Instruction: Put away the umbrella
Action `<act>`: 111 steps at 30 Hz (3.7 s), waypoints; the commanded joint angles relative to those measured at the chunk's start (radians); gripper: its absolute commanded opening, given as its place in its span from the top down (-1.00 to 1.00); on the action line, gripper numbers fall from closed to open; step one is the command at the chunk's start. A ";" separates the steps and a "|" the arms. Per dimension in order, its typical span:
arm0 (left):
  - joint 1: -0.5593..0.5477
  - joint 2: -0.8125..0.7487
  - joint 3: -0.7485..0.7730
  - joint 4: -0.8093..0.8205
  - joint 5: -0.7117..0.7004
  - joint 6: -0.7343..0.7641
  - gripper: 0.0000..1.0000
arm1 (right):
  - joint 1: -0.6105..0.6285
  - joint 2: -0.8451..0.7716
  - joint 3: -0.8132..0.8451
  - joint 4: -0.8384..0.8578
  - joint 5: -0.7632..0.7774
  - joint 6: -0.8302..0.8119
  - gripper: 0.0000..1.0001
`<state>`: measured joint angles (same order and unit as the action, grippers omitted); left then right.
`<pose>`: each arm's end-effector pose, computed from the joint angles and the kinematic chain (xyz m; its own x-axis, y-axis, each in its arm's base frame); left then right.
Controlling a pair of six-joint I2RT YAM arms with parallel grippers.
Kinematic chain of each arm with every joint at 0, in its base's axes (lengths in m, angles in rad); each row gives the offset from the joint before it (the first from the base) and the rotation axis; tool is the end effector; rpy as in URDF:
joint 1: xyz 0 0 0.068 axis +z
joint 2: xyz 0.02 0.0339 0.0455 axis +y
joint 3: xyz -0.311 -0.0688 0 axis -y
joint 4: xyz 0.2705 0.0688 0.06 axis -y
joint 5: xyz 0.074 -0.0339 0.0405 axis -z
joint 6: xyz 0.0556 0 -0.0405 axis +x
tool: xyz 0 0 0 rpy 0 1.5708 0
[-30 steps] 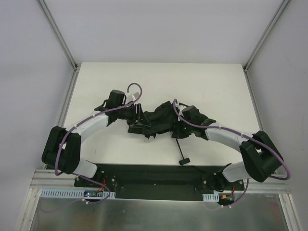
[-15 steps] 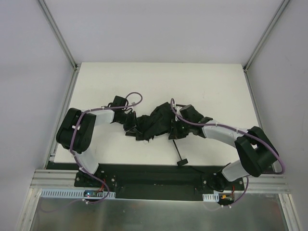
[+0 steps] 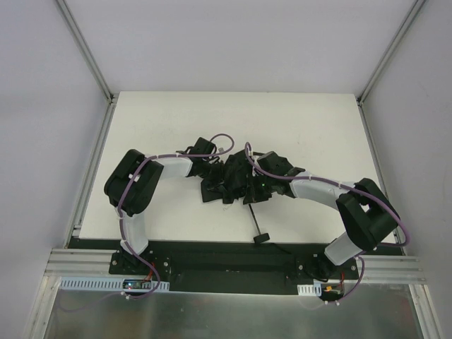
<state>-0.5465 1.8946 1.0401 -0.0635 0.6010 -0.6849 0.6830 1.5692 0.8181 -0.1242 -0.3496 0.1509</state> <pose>0.3379 -0.2423 0.1485 -0.9824 -0.0131 -0.1863 0.1299 0.6686 -0.7321 0.2510 0.2288 0.1868 -0.7035 -0.3903 -0.5940 -0.6650 0.6564 0.3563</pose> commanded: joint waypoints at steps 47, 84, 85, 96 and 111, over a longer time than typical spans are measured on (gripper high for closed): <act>0.039 -0.055 -0.192 0.120 -0.009 0.027 1.00 | 0.044 0.196 0.299 -0.166 0.219 -0.332 -0.93; 0.085 -0.140 -0.221 0.067 -0.027 0.065 1.00 | 0.076 0.114 0.217 -0.207 0.225 -0.260 -0.50; 0.085 -0.128 -0.219 0.067 -0.023 0.067 1.00 | 0.075 0.091 0.230 -0.251 0.227 -0.254 -0.55; 0.085 -0.135 -0.238 0.067 -0.033 0.076 1.00 | 0.085 -0.089 0.314 -0.525 0.273 -0.277 -0.93; 0.085 -0.114 -0.222 0.071 0.000 0.061 1.00 | 0.211 0.138 0.322 -0.172 0.515 -0.186 -0.93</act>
<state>-0.4690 1.7721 0.8303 0.0444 0.6201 -0.6434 0.8917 1.6764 1.1648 -0.4381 0.1368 -0.0406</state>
